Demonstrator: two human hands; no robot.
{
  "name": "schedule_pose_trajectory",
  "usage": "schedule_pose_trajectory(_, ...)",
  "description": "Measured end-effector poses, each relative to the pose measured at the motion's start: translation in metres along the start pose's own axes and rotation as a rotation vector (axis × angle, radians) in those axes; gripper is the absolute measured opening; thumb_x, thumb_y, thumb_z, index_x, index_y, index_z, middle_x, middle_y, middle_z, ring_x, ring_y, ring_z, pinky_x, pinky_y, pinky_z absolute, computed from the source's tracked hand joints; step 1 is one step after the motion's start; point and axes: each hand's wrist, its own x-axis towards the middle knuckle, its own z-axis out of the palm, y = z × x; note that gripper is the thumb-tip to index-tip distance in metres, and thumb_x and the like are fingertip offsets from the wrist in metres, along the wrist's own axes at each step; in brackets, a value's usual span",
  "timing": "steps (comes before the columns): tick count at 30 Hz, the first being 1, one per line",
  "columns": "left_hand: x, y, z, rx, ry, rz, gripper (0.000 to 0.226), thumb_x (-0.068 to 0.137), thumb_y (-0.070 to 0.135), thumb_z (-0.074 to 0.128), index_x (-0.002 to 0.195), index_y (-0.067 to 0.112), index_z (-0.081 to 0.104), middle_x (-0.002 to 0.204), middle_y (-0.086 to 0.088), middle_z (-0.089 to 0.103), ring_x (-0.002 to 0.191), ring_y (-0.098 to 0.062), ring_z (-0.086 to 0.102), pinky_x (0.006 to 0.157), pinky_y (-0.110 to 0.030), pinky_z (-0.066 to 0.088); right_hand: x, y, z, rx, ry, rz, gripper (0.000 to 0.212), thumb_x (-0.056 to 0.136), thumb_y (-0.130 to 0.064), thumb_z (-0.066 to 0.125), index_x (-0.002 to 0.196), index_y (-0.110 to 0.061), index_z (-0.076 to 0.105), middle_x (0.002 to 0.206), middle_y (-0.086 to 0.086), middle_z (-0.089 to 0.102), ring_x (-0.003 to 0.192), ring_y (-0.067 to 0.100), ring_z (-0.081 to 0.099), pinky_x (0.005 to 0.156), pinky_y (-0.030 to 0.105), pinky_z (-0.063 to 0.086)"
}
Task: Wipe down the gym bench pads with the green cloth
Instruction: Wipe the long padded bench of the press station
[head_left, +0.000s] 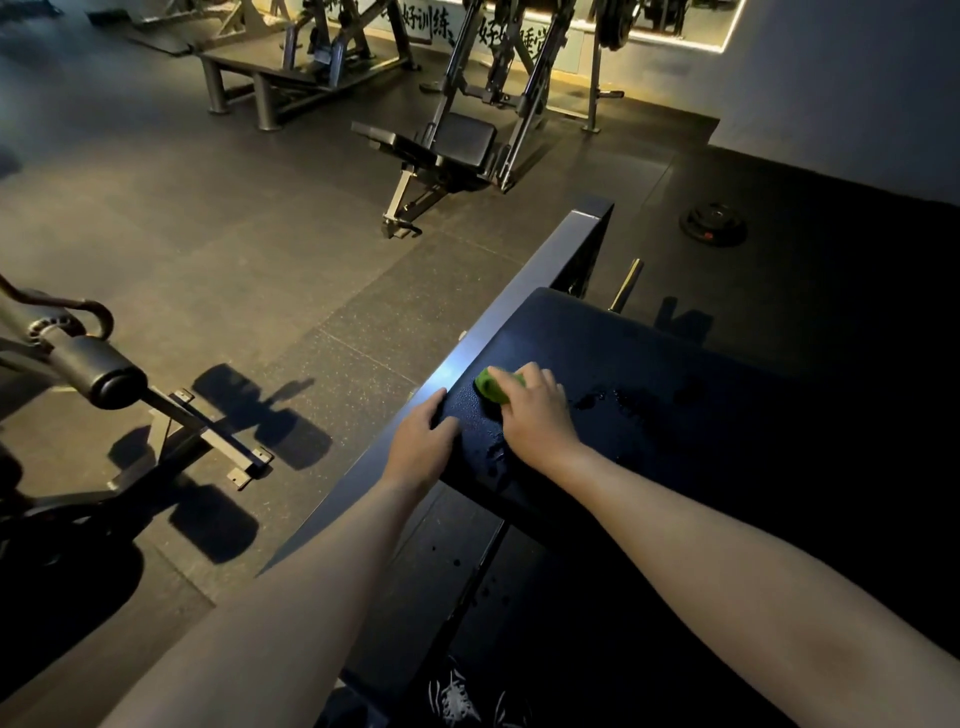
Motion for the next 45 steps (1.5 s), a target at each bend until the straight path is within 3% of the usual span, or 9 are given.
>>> schedule_pose_trajectory(3,-0.003,0.002,-0.002,-0.067,-0.003,-0.016,0.055,0.092,0.017,0.047,0.146,0.022,0.052,0.145,0.010,0.053,0.134,-0.011,0.048,0.116,-0.036,0.036,-0.017,-0.005,0.003,0.031,-0.019,-0.099,0.053,0.090,-0.008,0.050,0.139,-0.026,0.052,0.107,0.008,0.049,0.099,0.028,0.044,0.080,0.035,0.026)
schedule_pose_trajectory(8,-0.004,-0.002,0.001,-0.008,-0.012,0.062,0.059,0.086,0.028,0.040,0.142,0.016,0.054,0.145,0.001,0.054,0.131,-0.012,0.047,0.112,-0.034,0.036,-0.012,0.007,-0.008,-0.085,-0.067,-0.295,0.056,0.087,-0.011,0.053,0.139,-0.032,0.052,0.111,0.004,0.054,0.102,0.026,0.046,0.081,0.035,0.025)
schedule_pose_trajectory(11,-0.006,-0.003,0.002,0.042,0.010,0.115,0.053,0.083,0.023,0.036,0.130,0.011,0.058,0.134,-0.003,0.061,0.122,-0.016,0.051,0.099,-0.033,0.041,0.009,0.025,-0.016,-0.133,0.060,-0.024,0.047,0.092,-0.017,0.051,0.135,-0.036,0.052,0.113,0.004,0.053,0.105,0.028,0.043,0.085,0.038,0.028)
schedule_pose_trajectory(14,-0.006,-0.011,0.004,0.030,0.023,0.084,0.069,0.079,0.028,0.038,0.146,0.013,0.049,0.149,0.000,0.051,0.139,-0.018,0.043,0.116,-0.036,0.033,0.013,0.023,-0.013,-0.144,0.069,0.138,0.041,0.094,-0.021,0.048,0.135,-0.031,0.050,0.116,0.007,0.053,0.107,0.030,0.043,0.086,0.040,0.030)
schedule_pose_trajectory(19,-0.017,-0.007,0.012,-0.022,0.096,0.028,0.064,0.091,0.021,0.044,0.153,0.007,0.038,0.157,-0.007,0.040,0.145,-0.020,0.034,0.118,-0.031,0.025,-0.018,-0.007,-0.002,-0.127,0.092,-0.015,0.043,0.085,-0.009,0.050,0.126,-0.024,0.056,0.107,0.006,0.056,0.097,0.029,0.048,0.074,0.035,0.021)
schedule_pose_trajectory(27,-0.036,0.000,0.033,0.032,0.252,-0.030,0.058,0.098,0.019,0.040,0.155,0.008,0.034,0.157,-0.012,0.034,0.145,-0.028,0.026,0.121,-0.038,0.016,-0.057,-0.013,-0.008,0.038,-0.013,-0.251,0.045,0.082,-0.012,0.054,0.123,-0.028,0.062,0.099,0.005,0.057,0.095,0.030,0.052,0.078,0.039,0.037)
schedule_pose_trajectory(33,-0.053,-0.005,0.041,-0.068,0.337,-0.059,0.055,0.102,0.021,0.051,0.154,0.014,0.036,0.153,-0.007,0.034,0.143,-0.022,0.030,0.122,-0.041,0.022,-0.027,0.031,-0.026,0.005,0.063,0.069,0.049,0.086,-0.010,0.049,0.128,-0.033,0.058,0.113,0.006,0.052,0.103,0.031,0.047,0.078,0.034,0.027)
schedule_pose_trajectory(41,-0.064,-0.001,0.041,-0.274,0.320,-0.096,0.058,0.102,0.016,0.045,0.158,0.019,0.028,0.162,-0.001,0.031,0.147,-0.017,0.032,0.121,-0.044,0.029,-0.074,-0.025,0.005,0.101,0.027,-0.234,0.044,0.077,-0.020,0.043,0.113,-0.027,0.067,0.095,0.003,0.059,0.090,0.028,0.053,0.080,0.040,0.031)
schedule_pose_trajectory(45,-0.070,-0.012,0.043,-0.456,0.369,-0.129,0.052,0.097,0.036,0.048,0.148,0.031,0.043,0.151,-0.003,0.047,0.135,-0.020,0.048,0.114,-0.050,0.040,-0.076,-0.031,-0.002,0.129,-0.022,-0.283,0.043,0.080,-0.017,0.048,0.116,-0.030,0.067,0.096,0.003,0.059,0.092,0.027,0.055,0.080,0.037,0.027)
